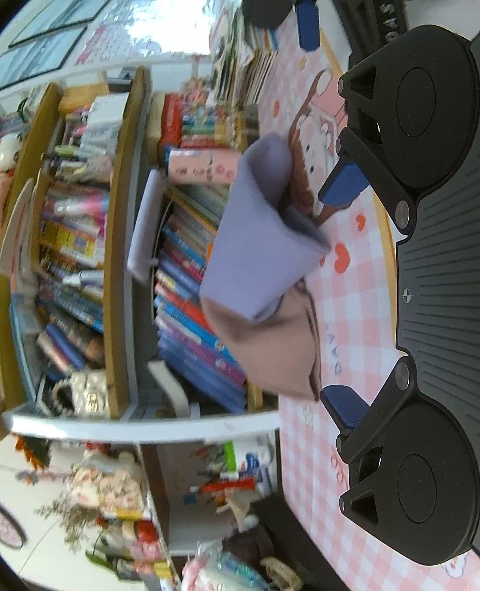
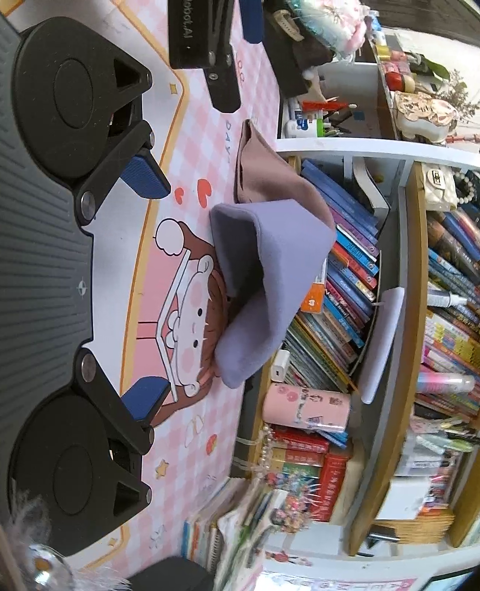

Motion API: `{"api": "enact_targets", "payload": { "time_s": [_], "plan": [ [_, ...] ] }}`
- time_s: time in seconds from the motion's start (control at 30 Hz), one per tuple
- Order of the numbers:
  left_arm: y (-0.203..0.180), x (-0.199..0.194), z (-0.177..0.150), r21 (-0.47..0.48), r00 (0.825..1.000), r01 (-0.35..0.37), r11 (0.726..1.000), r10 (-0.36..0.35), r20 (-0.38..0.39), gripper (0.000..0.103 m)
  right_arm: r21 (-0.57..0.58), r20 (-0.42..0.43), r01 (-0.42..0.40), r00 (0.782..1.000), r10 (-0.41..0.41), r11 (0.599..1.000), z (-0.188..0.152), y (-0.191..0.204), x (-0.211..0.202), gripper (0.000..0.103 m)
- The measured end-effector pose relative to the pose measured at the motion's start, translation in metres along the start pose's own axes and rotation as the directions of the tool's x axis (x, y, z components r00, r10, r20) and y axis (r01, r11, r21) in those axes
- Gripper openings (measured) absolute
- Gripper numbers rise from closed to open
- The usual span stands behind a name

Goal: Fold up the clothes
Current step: 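Grasp the lavender sweater edge with the left gripper while the right gripper grasps the pink part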

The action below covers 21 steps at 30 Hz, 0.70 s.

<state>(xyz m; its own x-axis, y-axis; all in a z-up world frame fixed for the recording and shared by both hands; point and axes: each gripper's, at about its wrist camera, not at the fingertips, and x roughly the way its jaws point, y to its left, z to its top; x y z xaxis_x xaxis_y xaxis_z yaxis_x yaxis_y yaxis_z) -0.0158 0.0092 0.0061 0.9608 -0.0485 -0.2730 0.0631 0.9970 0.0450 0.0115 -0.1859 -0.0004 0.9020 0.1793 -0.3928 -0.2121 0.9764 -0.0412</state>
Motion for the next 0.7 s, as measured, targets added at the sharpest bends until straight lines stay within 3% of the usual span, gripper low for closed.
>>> {"api": "enact_targets", "payload": {
  "time_s": [0.13, 0.2, 0.27, 0.33, 0.43, 0.63, 0.7],
  "plan": [
    [-0.001, 0.010, 0.001, 0.009, 0.997, 0.059, 0.998, -0.058, -0.059, 0.103, 0.128, -0.026, -0.107, 0.993, 0.112, 0.986, 0.006, -0.024, 0.013, 0.103],
    [0.001, 0.017, 0.001, -0.004, 0.991, 0.098, 0.995, -0.098, -0.093, 0.103, 0.219, -0.021, -0.175, 0.983, 0.184, 0.960, 0.022, -0.043, 0.030, 0.103],
    [0.000, 0.021, 0.000, 0.014, 0.990, 0.094, 0.996, -0.092, -0.106, 0.103, 0.322, -0.006, -0.237, 0.967, 0.253, 0.916, 0.039, -0.064, 0.050, 0.101],
    [-0.004, 0.026, 0.003, 0.060, 0.992, 0.072, 0.996, -0.066, -0.104, 0.102, 0.466, 0.011, -0.293, 0.945, 0.326, 0.835, 0.053, -0.088, 0.077, 0.101],
    [-0.014, 0.042, 0.016, 0.130, 0.996, 0.037, 0.991, -0.026, -0.091, 0.101, 0.643, 0.049, -0.350, 0.906, 0.420, 0.681, 0.067, -0.120, 0.124, 0.100],
    [-0.058, 0.089, 0.026, 0.323, 0.995, 0.009, 0.946, 0.022, -0.094, 0.100, 0.820, 0.196, -0.393, 0.876, 0.441, 0.416, 0.057, -0.160, 0.176, 0.100],
    [-0.075, 0.110, 0.022, 0.384, 0.993, -0.006, 0.923, 0.051, -0.105, 0.096, 0.849, 0.205, -0.386, 0.870, 0.448, 0.361, 0.047, -0.169, 0.184, 0.097]
  ]
}}
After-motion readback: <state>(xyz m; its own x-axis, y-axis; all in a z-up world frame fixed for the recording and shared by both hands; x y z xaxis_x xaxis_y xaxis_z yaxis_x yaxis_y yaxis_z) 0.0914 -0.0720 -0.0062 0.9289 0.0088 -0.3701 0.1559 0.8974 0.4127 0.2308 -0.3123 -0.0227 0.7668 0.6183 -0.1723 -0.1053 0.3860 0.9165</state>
